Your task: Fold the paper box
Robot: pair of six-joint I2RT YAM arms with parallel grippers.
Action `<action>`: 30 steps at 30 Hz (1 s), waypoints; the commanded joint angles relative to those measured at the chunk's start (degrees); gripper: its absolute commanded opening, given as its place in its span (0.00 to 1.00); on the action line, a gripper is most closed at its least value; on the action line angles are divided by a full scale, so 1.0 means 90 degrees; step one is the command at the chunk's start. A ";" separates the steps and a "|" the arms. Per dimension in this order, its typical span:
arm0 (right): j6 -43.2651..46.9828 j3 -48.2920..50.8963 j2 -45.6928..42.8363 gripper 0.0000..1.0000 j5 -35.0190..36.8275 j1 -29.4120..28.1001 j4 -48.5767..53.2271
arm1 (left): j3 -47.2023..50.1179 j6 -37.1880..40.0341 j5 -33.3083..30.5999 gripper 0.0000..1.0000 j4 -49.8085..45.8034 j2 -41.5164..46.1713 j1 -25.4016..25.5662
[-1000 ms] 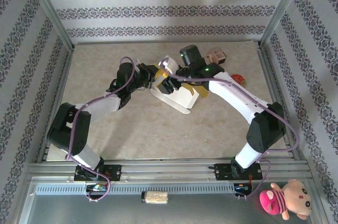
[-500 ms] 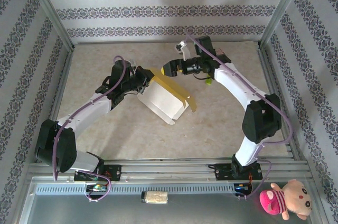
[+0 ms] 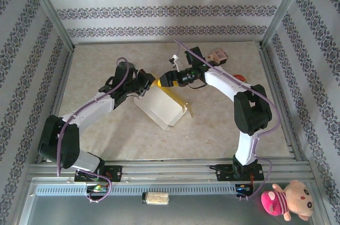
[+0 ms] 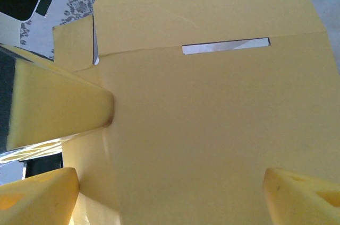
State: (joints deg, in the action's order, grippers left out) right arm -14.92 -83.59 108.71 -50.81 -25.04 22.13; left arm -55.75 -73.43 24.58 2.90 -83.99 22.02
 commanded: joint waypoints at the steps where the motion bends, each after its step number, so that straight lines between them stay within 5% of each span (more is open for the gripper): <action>1: -0.0001 0.0101 0.0178 0.89 -0.0345 -0.0070 -0.0201 | -0.0289 0.0205 -0.0083 0.04 0.0108 -0.0117 -0.0067; 8: 0.0072 0.0079 0.0464 0.92 -0.0382 -0.0073 -0.0223 | -0.0508 0.0147 0.0022 0.09 0.0537 -0.0672 -0.0076; 14: 0.0022 0.0043 0.0663 0.85 -0.0438 0.0074 -0.0229 | -0.0616 0.0096 -0.0056 0.16 0.0925 -0.0978 -0.0102; 20: -0.0022 -0.0019 0.0704 0.83 -0.0488 0.0150 -0.0242 | -0.0690 0.0165 -0.0228 0.34 0.1084 -0.1145 -0.0140; 26: -0.0156 -0.0002 0.0753 0.75 -0.0443 0.0278 -0.0313 | -0.0601 0.0238 -0.0291 0.38 0.1138 -0.1153 -0.0185; 30: -0.0176 0.0001 0.0763 0.71 -0.0429 0.0339 -0.0320 | -0.0530 0.0463 -0.0439 0.49 0.0973 -0.0981 -0.0206</action>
State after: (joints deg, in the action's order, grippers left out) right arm -16.19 -83.35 114.32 -53.87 -22.59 19.20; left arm -60.14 -71.66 22.46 9.85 -94.15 20.88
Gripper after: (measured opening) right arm 0.720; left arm 0.474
